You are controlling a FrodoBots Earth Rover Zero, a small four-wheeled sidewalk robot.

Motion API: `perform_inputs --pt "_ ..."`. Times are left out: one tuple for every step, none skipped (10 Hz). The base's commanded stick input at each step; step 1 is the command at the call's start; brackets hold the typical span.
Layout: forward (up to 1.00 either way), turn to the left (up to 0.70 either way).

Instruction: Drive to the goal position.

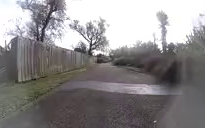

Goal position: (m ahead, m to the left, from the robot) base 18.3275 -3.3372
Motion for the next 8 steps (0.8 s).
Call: perform_inputs --pt "0.70 0.00" --pt "0.70 -0.02" --pt "0.70 -0.21" --pt "0.70 -0.35" --pt "0.70 -0.35" --pt "0.70 -0.35" --pt "0.70 -0.35" --pt "0.70 -0.35"
